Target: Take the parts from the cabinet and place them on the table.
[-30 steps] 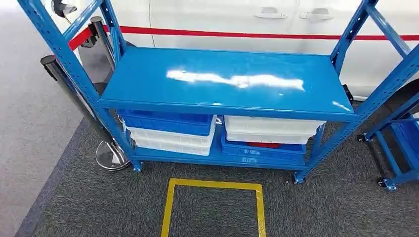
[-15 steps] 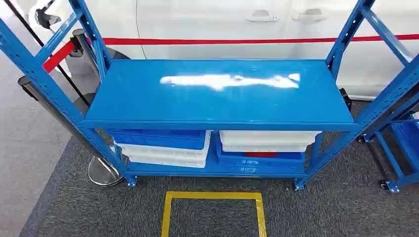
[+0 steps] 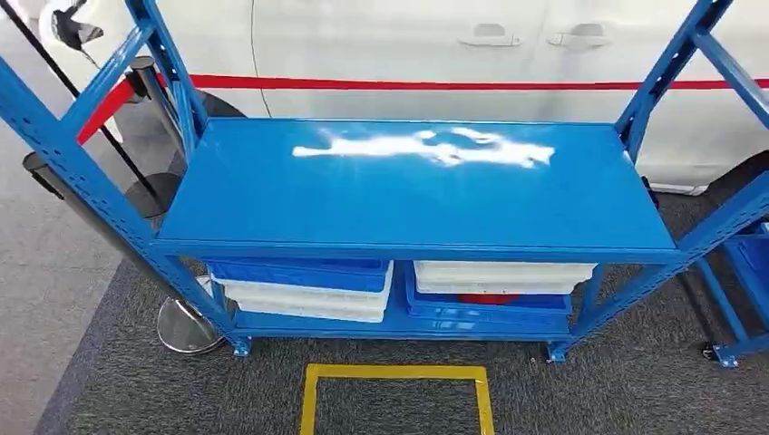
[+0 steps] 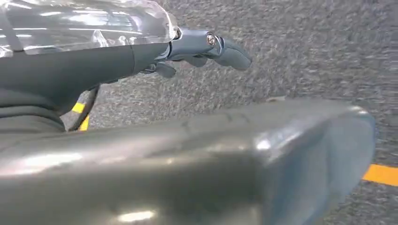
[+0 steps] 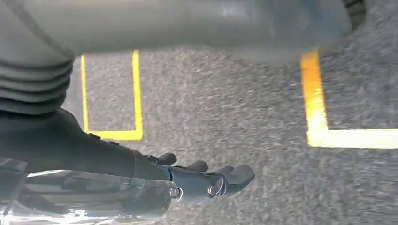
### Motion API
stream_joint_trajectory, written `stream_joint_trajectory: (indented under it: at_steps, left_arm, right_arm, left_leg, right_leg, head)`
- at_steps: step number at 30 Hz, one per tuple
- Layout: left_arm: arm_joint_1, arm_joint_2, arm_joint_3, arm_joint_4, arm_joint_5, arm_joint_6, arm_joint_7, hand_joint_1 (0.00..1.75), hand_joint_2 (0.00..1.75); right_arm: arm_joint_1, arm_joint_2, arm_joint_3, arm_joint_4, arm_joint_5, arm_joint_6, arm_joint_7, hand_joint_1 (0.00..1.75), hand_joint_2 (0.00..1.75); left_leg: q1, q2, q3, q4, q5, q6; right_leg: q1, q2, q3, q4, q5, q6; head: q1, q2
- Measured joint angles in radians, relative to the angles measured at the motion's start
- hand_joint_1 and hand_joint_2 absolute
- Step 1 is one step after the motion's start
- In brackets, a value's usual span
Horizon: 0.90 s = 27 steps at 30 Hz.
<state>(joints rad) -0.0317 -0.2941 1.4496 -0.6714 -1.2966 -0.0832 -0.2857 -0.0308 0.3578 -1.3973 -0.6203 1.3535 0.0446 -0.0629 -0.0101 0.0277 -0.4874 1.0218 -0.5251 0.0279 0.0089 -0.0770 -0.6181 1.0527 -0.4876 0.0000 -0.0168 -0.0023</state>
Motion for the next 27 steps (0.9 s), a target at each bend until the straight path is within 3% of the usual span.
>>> stream_joint_trajectory:
  at_steps: [1,2,3,4,5,8,9,10,11,13,14,16,17,19,20,21,23,24,25,26,27]
  left_arm:
    - [0.0,0.0,0.0,-0.002,0.0,0.0,0.001,0.0,0.0]
    - [0.002,0.0,0.0,-0.002,-0.002,0.0,0.001,0.0,0.0]
    - [0.0,0.0,0.0,-0.003,-0.001,0.0,0.002,0.0,0.0]
    - [-0.002,0.001,0.0,-0.006,-0.001,0.0,0.002,0.0,0.0]
    - [-0.003,0.0,0.0,-0.007,-0.001,0.0,0.001,0.0,0.0]
    - [-0.005,0.001,0.0,-0.008,-0.002,0.0,0.002,0.0,0.0]
    - [-0.005,0.001,0.0,-0.008,-0.002,0.0,0.003,0.0,0.0]
    - [-0.005,0.001,0.0,-0.009,-0.002,0.0,0.003,0.0,0.0]
    - [-0.004,0.001,0.0,-0.01,-0.002,0.0,0.003,0.0,0.0]
    - [-0.003,0.001,0.0,-0.012,-0.002,0.0,0.003,0.0,0.0]
    - [-0.003,0.001,0.001,-0.015,-0.003,0.0,0.004,0.0,0.0]
    - [-0.012,0.0,0.002,-0.016,-0.005,-0.001,0.006,0.0,0.0]
    - [-0.013,0.0,0.001,-0.02,-0.005,-0.001,0.006,0.0,0.0]
    - [-0.01,-0.001,0.002,-0.023,-0.006,-0.001,0.006,0.0,0.0]
    - [-0.011,-0.003,0.002,-0.023,-0.009,-0.002,0.007,0.0,0.0]
    - [-0.011,-0.003,0.002,-0.024,-0.011,-0.002,0.006,0.0,0.0]
    - [-0.01,-0.003,0.002,-0.024,-0.013,-0.002,0.007,0.0,0.0]
    - [-0.01,-0.003,0.002,-0.024,-0.013,-0.002,0.007,0.0,0.0]
    - [-0.01,-0.003,0.002,-0.024,-0.013,-0.002,0.007,0.0,0.0]
    - [-0.01,-0.003,0.002,-0.024,-0.013,-0.002,0.008,0.0,0.0]
    - [-0.01,-0.004,0.002,-0.024,-0.013,-0.003,0.008,0.0,0.0]
  right_arm:
    - [-0.007,0.0,0.0,0.0,-0.001,0.0,0.0,0.0,0.0]
    - [-0.004,0.0,0.0,0.0,-0.001,-0.001,0.002,0.0,0.0]
    - [-0.001,0.0,0.0,0.0,0.001,-0.002,0.003,0.0,0.0]
    - [-0.001,0.001,0.0,0.001,0.002,-0.003,0.003,0.0,0.0]
    - [-0.001,0.002,0.0,0.001,0.002,-0.006,0.003,0.0,0.0]
    - [-0.004,0.002,0.0,0.001,-0.014,-0.006,0.006,0.0,0.0]
    - [-0.004,0.002,0.0,0.001,-0.019,-0.006,0.006,0.0,0.0]
    - [-0.004,0.002,-0.001,0.002,-0.021,-0.006,0.006,0.0,0.0]
    - [-0.004,0.002,-0.002,0.003,-0.021,-0.006,0.006,0.0,0.0]
    - [-0.006,0.002,-0.002,0.005,-0.021,-0.01,0.007,0.0,0.0]
    - [-0.005,0.002,-0.001,0.006,-0.02,-0.015,0.008,0.0,0.0]
    - [-0.002,0.002,-0.001,0.006,-0.016,-0.025,0.011,0.0,0.0]
    - [-0.001,0.003,-0.001,0.007,-0.014,-0.029,0.015,0.0,0.0]
    - [0.003,0.003,-0.001,0.008,-0.01,-0.03,0.02,0.0,0.0]
    - [0.002,0.002,-0.001,0.008,-0.008,-0.032,0.021,0.0,0.0]
    - [0.001,0.002,0.0,0.008,-0.006,-0.035,0.023,0.0,1.75]
    - [-0.001,0.002,0.002,0.008,-0.001,-0.046,0.029,0.0,1.75]
    - [-0.001,0.002,0.002,0.008,-0.001,-0.047,0.031,0.0,1.75]
    - [-0.001,0.002,0.002,0.008,-0.002,-0.047,0.034,0.0,1.75]
    - [-0.001,0.002,0.002,0.008,-0.002,-0.048,0.036,0.0,1.75]
    - [-0.001,0.002,0.002,0.008,-0.004,-0.048,0.038,0.0,1.75]
  left_leg:
    - [-0.002,0.009,-0.006,-0.002,-0.009,-0.007]
    - [-0.004,0.018,0.012,0.008,-0.011,-0.013]
    - [-0.005,0.019,0.016,0.009,-0.011,-0.017]
    - [-0.005,0.018,0.018,0.013,-0.022,-0.024]
    - [0.0,0.0,0.014,0.032,-0.038,-0.03]
    - [0.012,-0.017,-0.08,0.212,-0.142,-0.045]
    - [0.016,-0.017,-0.112,0.266,-0.159,-0.048]
    - [0.019,-0.017,-0.127,0.278,-0.149,-0.05]
    - [0.022,-0.017,-0.122,0.248,-0.117,-0.051]
    - [0.025,-0.026,-0.068,0.093,-0.005,-0.053]
    - [0.025,-0.028,-0.045,0.024,0.03,-0.049]
    - [0.02,-0.028,-0.056,0.014,-0.01,-0.036]
    - [0.013,-0.029,-0.056,0.014,0.021,-0.029]
    - [0.018,-0.031,-0.053,0.005,0.029,-0.01]
    - [0.022,-0.026,-0.046,-0.003,0.038,-0.004]
    - [0.021,-0.026,-0.046,-0.008,0.041,0.003]
    - [0.019,-0.024,-0.048,-0.007,0.042,0.006]
    - [0.017,-0.022,-0.049,-0.007,0.041,0.007]
    - [0.015,-0.021,-0.048,-0.006,0.04,0.008]
    - [0.014,-0.021,-0.047,-0.006,0.039,0.009]
    - [0.014,-0.022,-0.044,-0.006,0.038,0.008]
  right_leg:
    - [0.001,0.008,0.003,0.007,0.007,-0.007]
    - [-0.002,0.019,0.002,0.002,0.025,-0.012]
    - [-0.002,0.028,0.008,-0.001,0.02,-0.016]
    - [-0.01,0.034,0.02,-0.007,0.023,-0.021]
    - [-0.012,0.038,0.026,-0.011,0.024,-0.023]
    - [-0.015,0.065,0.026,-0.011,0.021,-0.028]
    - [-0.015,0.076,0.026,-0.01,0.02,-0.028]
    - [-0.016,0.087,0.028,-0.009,0.018,-0.027]
    - [-0.017,0.099,0.031,-0.008,0.017,-0.026]
    - [-0.02,0.117,0.041,-0.007,0.012,-0.02]
    - [-0.021,0.12,0.045,-0.007,0.009,-0.017]
    - [-0.022,0.127,0.039,-0.005,0.011,-0.006]
    - [-0.022,0.126,0.039,-0.005,0.01,0.003]
    - [-0.019,0.125,0.047,-0.014,0.011,0.02]
    - [-0.024,0.114,0.044,-0.001,-0.001,0.023]
    - [-0.022,0.095,0.028,0.032,-0.031,0.025]
    - [-0.022,0.088,-0.04,0.178,-0.108,0.029]
    - [-0.022,0.087,-0.074,0.248,-0.132,0.03]
    - [-0.022,0.086,-0.091,0.282,-0.132,0.03]
    - [-0.022,0.086,-0.085,0.265,-0.108,0.029]
    - [-0.022,0.085,-0.057,0.206,-0.066,0.026]
  head:
    - [0.003,0.0]
    - [0.002,0.0]
    - [0.004,0.0]
    - [0.003,0.0]
    - [0.003,0.0]
    - [-0.001,0.0]
    - [-0.001,0.0]
    - [0.0,0.0]
    - [-0.001,0.0]
    - [-0.001,0.0]
    - [-0.001,0.0]
    - [-0.006,0.0]
    - [-0.004,0.0]
    - [-0.003,0.0]
    - [-0.004,0.0]
    - [0.002,0.0]
    - [0.003,0.0]
    - [0.003,0.0]
    - [0.003,0.0]
    - [0.004,0.0]
    - [0.003,0.0]
